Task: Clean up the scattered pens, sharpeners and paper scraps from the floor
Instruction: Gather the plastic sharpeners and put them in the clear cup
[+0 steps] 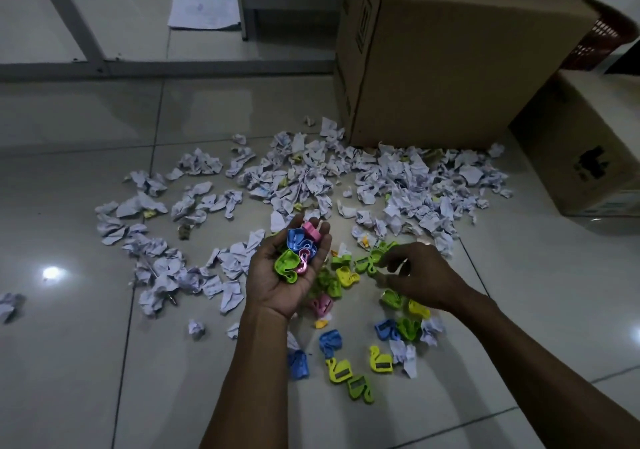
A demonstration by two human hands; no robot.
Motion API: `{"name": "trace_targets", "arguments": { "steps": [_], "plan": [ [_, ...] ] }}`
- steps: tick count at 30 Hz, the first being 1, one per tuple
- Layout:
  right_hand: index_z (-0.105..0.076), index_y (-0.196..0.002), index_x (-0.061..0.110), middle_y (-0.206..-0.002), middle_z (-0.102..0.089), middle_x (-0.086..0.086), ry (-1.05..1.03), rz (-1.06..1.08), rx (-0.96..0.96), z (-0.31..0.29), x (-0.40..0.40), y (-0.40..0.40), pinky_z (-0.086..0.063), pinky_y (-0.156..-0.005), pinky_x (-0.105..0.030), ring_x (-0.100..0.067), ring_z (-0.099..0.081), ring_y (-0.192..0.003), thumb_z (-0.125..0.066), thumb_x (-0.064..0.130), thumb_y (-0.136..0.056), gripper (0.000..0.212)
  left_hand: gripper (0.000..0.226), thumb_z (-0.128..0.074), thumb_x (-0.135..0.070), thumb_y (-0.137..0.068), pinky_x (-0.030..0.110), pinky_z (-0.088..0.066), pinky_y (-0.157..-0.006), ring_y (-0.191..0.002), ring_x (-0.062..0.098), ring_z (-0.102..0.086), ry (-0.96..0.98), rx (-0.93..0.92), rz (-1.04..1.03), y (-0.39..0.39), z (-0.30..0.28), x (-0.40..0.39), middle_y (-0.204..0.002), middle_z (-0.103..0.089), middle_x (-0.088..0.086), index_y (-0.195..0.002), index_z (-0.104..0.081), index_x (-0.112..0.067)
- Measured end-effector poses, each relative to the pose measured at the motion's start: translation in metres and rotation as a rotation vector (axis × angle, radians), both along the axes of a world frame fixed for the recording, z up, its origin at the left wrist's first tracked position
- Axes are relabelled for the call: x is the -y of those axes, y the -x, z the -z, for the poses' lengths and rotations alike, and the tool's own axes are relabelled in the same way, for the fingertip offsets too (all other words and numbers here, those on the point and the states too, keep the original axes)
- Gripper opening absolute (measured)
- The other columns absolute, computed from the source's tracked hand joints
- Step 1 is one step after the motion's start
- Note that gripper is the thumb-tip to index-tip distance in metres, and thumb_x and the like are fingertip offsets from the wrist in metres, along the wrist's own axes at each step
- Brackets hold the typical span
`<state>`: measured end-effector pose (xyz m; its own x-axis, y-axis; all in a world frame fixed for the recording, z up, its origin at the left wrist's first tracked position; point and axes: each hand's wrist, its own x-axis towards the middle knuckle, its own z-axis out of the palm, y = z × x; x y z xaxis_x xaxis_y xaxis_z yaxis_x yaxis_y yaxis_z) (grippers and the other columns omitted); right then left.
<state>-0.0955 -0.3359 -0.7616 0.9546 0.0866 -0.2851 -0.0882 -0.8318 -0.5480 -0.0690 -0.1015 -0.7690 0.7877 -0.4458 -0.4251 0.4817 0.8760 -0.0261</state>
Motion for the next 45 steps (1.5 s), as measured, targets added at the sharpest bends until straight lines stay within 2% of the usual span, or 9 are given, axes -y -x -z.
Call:
{"name": "trace_targets", "arguments": {
  "steps": [5, 11, 15, 22, 28, 32, 35, 40, 45],
  "plan": [
    [-0.071, -0.083, 0.028, -0.088, -0.065, 0.008, 0.045, -0.208, -0.184, -0.004, 0.007, 0.011, -0.051, -0.065, -0.022, -0.004, -0.058, -0.075, -0.076, 0.010, -0.064, 0.026, 0.065, -0.086, 0.011, -0.039, 0.059, -0.049, -0.089, -0.107, 0.048, -0.060, -0.007, 0.012, -0.011, -0.002, 0.002, 0.000, -0.119, -0.062, 0.029, -0.102, -0.070, 0.010],
    [-0.062, -0.105, 0.033, -0.108, -0.050, 0.009, 0.268, -0.341, -0.260, -0.004, 0.012, 0.032, -0.047, -0.083, -0.033, -0.011, -0.045, -0.101, -0.085, 0.035, -0.057, 0.053, 0.072, -0.087, 0.012, -0.036, 0.059, -0.050, -0.086, -0.106, 0.048, -0.060, -0.011, -0.012, 0.011, -0.004, 0.002, 0.008, -0.119, -0.062, 0.030, -0.105, -0.069, 0.009],
    [-0.061, -0.107, 0.031, -0.108, -0.050, 0.008, 0.292, -0.319, -0.162, 0.007, 0.008, 0.047, -0.043, -0.076, -0.030, -0.012, -0.042, -0.102, -0.081, 0.055, -0.061, 0.055, 0.065, -0.081, 0.007, -0.051, 0.058, -0.052, -0.084, -0.104, 0.047, -0.062, -0.027, -0.044, 0.020, -0.002, 0.001, 0.013, -0.124, -0.059, 0.028, -0.114, -0.064, 0.008],
    [-0.070, -0.103, 0.027, -0.101, -0.058, 0.005, 0.312, -0.225, 0.043, 0.040, -0.002, 0.063, -0.039, -0.070, -0.028, -0.018, -0.048, -0.102, -0.070, 0.039, -0.072, 0.034, 0.028, -0.048, -0.013, -0.092, 0.057, -0.050, -0.086, -0.101, 0.045, -0.063, -0.087, -0.064, 0.071, 0.000, 0.006, 0.025, -0.114, -0.065, 0.025, -0.110, -0.063, 0.003],
    [-0.068, -0.086, 0.023, -0.086, -0.057, 0.007, -0.005, 0.059, 0.121, 0.033, -0.007, 0.057, -0.045, -0.066, -0.028, -0.014, -0.052, -0.083, -0.069, 0.031, -0.053, 0.033, 0.044, -0.055, -0.011, -0.081, 0.057, -0.050, -0.085, -0.100, 0.045, -0.063, -0.115, -0.067, 0.099, 0.004, 0.003, 0.033, -0.114, -0.065, 0.025, -0.124, -0.057, 0.001],
    [-0.065, -0.071, 0.015, -0.071, -0.062, 0.010, -0.141, 0.247, 0.141, 0.027, -0.007, 0.048, -0.039, -0.057, -0.009, -0.009, -0.057, -0.069, -0.082, 0.009, -0.051, 0.028, 0.040, -0.055, -0.011, -0.081, 0.058, -0.051, -0.084, -0.102, 0.045, -0.063, -0.137, -0.070, 0.114, 0.005, 0.002, 0.037, -0.113, -0.066, 0.026, -0.118, -0.060, 0.002],
    [-0.065, -0.064, 0.016, -0.064, -0.066, 0.002, -0.233, 0.337, 0.128, 0.027, -0.006, 0.044, -0.050, -0.057, -0.023, -0.012, -0.062, -0.061, -0.085, 0.006, -0.053, 0.024, 0.034, -0.054, -0.011, -0.082, 0.058, -0.049, -0.085, -0.101, 0.045, -0.062, -0.141, -0.062, 0.122, 0.006, 0.001, 0.038, -0.108, -0.067, 0.028, -0.111, -0.062, 0.004],
    [-0.071, -0.080, 0.013, -0.072, -0.070, 0.000, -0.384, 0.439, 0.204, 0.008, -0.012, 0.034, -0.051, -0.057, -0.017, -0.008, -0.065, -0.063, -0.090, 0.010, -0.061, 0.027, 0.031, -0.052, -0.012, -0.087, 0.059, -0.049, -0.086, -0.102, 0.046, -0.062, -0.143, -0.069, 0.127, 0.007, 0.002, 0.039, -0.112, -0.066, 0.028, -0.114, -0.061, 0.002],
    [-0.074, -0.093, 0.010, -0.081, -0.075, -0.005, -0.582, 0.466, 0.289, -0.021, -0.022, 0.016, -0.058, -0.065, -0.027, -0.017, -0.072, -0.075, -0.084, 0.004, -0.069, 0.026, 0.031, -0.056, -0.011, -0.083, 0.058, -0.051, -0.084, -0.098, 0.044, -0.065, -0.169, -0.055, 0.171, 0.007, -0.001, 0.042, -0.113, -0.066, 0.026, -0.111, -0.063, 0.000]
  ]
}}
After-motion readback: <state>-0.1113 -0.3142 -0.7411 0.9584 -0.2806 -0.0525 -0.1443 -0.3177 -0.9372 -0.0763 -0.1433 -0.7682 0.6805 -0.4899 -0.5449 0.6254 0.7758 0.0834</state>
